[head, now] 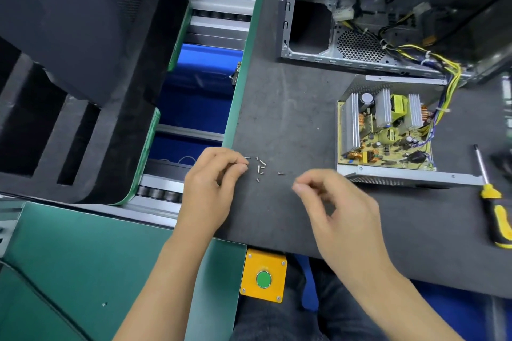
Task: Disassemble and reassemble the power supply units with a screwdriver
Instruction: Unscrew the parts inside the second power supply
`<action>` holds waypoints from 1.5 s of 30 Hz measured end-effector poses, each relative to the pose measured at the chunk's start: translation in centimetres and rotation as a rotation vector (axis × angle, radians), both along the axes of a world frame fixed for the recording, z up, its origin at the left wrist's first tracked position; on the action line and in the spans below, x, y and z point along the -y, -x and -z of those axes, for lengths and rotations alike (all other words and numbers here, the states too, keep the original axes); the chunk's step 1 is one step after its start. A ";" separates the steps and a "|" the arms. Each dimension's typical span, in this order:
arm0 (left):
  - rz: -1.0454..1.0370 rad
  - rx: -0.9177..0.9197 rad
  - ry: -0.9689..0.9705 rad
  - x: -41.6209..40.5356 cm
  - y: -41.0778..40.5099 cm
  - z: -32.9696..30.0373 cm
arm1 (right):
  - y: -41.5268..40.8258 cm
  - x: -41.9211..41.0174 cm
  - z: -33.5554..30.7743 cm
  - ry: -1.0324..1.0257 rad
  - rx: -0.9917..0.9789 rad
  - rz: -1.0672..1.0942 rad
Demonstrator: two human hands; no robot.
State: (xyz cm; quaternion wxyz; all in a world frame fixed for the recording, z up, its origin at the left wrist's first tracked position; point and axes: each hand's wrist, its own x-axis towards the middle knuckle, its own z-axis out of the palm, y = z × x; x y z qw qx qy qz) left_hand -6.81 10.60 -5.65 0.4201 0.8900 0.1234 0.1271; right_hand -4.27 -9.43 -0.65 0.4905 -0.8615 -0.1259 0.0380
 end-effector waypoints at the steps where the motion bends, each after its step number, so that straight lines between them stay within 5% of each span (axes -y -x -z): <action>1: -0.002 -0.008 0.034 0.4 -0.3 -0.3 | 0.5 0.5 -0.3 0.009 0.024 -0.014; 10: 0.102 -0.031 0.256 6.3 -4.5 -0.8 | -3.1 9.1 -5.8 -0.053 0.135 0.216; 23: 0.432 -0.010 -0.279 8.6 -9.4 0.4 | -14.7 19.4 -1.8 0.318 -0.139 0.283; 29: 0.151 -0.062 -0.073 7.9 -9.3 -0.9 | -13.3 19.4 1.3 0.440 -0.141 0.161; 34: -0.018 -0.084 0.302 8.2 -9.2 -1.4 | -12.9 19.1 1.7 0.659 -0.029 -0.096; 39: -0.030 0.010 0.758 10.3 -9.3 -3.3 | -10.1 21.5 0.9 0.652 0.137 0.215; 42: 0.024 0.019 0.891 11.3 -9.6 -4.9 | -6.7 23.1 0.3 0.753 0.011 0.369; 45: 0.066 0.037 0.917 12.3 -10.2 -6.4 | -4.7 23.5 0.8 0.884 -0.244 0.215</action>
